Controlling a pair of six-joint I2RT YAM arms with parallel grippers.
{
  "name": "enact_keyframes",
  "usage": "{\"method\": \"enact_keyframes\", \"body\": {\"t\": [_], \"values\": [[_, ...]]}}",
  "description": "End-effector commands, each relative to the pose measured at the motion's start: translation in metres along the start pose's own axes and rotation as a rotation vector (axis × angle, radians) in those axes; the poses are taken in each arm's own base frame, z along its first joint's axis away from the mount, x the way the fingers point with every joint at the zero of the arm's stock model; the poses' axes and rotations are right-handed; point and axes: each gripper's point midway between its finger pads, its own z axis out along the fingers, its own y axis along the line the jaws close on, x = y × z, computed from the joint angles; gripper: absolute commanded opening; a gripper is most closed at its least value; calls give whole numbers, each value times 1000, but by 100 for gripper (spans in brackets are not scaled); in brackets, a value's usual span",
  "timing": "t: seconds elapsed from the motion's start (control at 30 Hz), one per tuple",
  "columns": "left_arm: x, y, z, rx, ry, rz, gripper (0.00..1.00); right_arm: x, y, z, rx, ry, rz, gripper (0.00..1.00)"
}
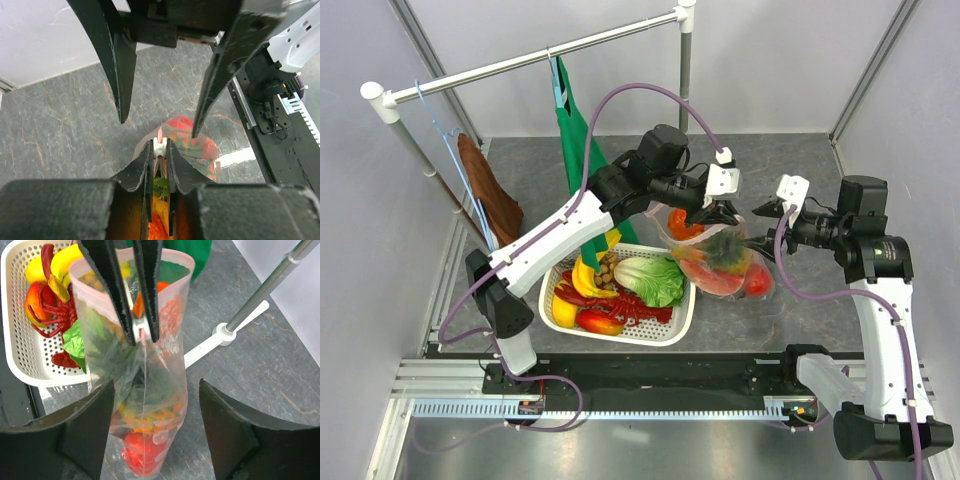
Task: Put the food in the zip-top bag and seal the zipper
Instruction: Zip the zipper food storage bag at the center of the board.
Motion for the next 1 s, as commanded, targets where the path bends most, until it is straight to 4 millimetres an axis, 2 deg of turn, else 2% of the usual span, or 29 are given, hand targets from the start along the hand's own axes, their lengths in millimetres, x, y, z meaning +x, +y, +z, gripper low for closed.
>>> {"method": "enact_keyframes", "body": {"t": [0.0,0.03,0.17,0.27,0.47,0.5,0.6,0.63,0.67,0.73,0.77,0.8,0.83,0.97], "values": [[-44,-8,-6,28,-96,50,2,-24,0,0,-12,-88,-26,72],[-44,-8,-5,28,-94,50,2,-27,-6,3,2,-107,-36,69],[-42,-9,1,34,-89,53,2,-36,-5,7,-5,-137,-27,65],[-42,-7,4,32,-89,49,2,-36,5,17,-46,-130,-16,60],[-48,-6,1,24,-97,58,2,-26,8,25,-39,-93,-25,34],[-47,-7,1,26,-97,57,2,-26,8,25,-37,-90,-25,24],[-46,-8,-1,23,-92,63,2,-23,6,24,-19,-76,-19,8],[-44,-8,-1,22,-90,64,2,-23,6,24,-18,-72,-19,7],[-45,-8,-2,20,-90,71,2,-21,5,23,-12,-63,-26,7],[-45,-9,-2,24,-92,71,2,-20,5,22,-11,-52,-23,17],[-46,-9,-2,28,-95,74,2,-20,5,22,-11,-49,-24,25],[-46,-10,-3,29,-96,72,2,-19,6,22,-14,-46,-30,37],[-47,-11,-3,35,-99,71,2,-18,6,22,-12,-44,-32,41],[-48,-12,-6,30,-101,83,2,-13,3,21,11,-26,-21,42]]}}
